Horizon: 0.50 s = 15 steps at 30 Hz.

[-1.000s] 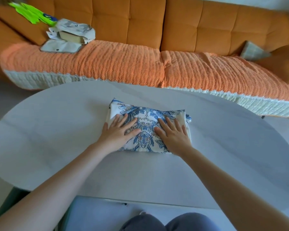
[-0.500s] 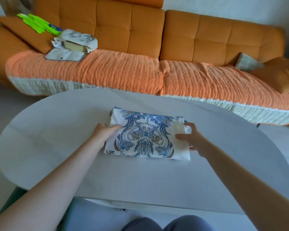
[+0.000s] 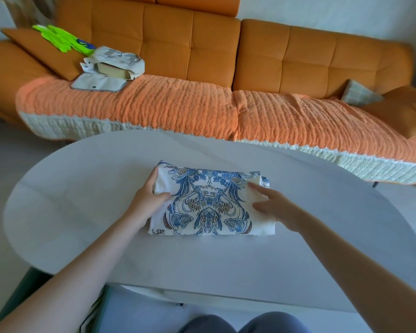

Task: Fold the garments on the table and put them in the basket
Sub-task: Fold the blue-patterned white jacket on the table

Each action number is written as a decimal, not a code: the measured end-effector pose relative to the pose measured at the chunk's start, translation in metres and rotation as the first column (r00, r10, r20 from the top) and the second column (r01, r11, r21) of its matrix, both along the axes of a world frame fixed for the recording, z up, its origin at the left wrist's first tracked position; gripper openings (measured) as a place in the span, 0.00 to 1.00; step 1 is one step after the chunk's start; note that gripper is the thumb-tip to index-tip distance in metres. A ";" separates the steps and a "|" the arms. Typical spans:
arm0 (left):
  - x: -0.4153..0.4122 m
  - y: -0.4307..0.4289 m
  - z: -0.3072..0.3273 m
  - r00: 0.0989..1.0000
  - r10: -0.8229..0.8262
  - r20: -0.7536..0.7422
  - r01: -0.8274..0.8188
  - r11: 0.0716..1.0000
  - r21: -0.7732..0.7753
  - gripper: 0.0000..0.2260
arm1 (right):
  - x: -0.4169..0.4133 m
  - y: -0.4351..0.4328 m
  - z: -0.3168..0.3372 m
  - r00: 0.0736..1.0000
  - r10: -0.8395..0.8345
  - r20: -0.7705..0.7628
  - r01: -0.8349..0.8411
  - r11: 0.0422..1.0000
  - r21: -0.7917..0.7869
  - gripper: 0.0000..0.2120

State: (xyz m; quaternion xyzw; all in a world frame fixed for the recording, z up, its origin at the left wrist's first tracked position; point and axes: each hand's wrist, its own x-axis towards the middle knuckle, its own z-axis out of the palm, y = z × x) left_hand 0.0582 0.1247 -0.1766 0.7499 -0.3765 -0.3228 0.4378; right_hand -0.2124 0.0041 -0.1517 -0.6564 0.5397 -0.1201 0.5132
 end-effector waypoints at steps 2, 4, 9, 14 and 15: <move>0.000 0.006 0.000 0.999 -0.051 0.013 0.051 0.998 -0.031 0.26 | 0.005 0.003 0.000 0.999 0.034 -0.030 -0.034 0.999 0.026 0.25; 0.001 0.015 0.003 0.996 -0.083 -0.019 0.082 0.996 -0.043 0.19 | 0.009 0.006 0.002 0.998 0.053 -0.046 -0.051 0.998 0.047 0.24; 0.013 0.045 0.006 0.972 0.023 -0.236 -0.028 1.000 -0.015 0.11 | 0.027 0.018 0.005 0.996 0.083 -0.045 -0.079 0.994 0.080 0.19; 0.033 0.083 0.008 0.951 0.096 -0.294 -0.093 0.995 0.025 0.08 | 0.065 0.038 0.005 0.980 0.185 -0.068 -0.187 0.982 -0.022 0.25; 0.038 0.094 0.009 0.942 0.110 -0.317 -0.104 0.994 0.036 0.06 | 0.075 0.042 0.004 0.975 0.209 -0.072 -0.212 0.977 -0.031 0.25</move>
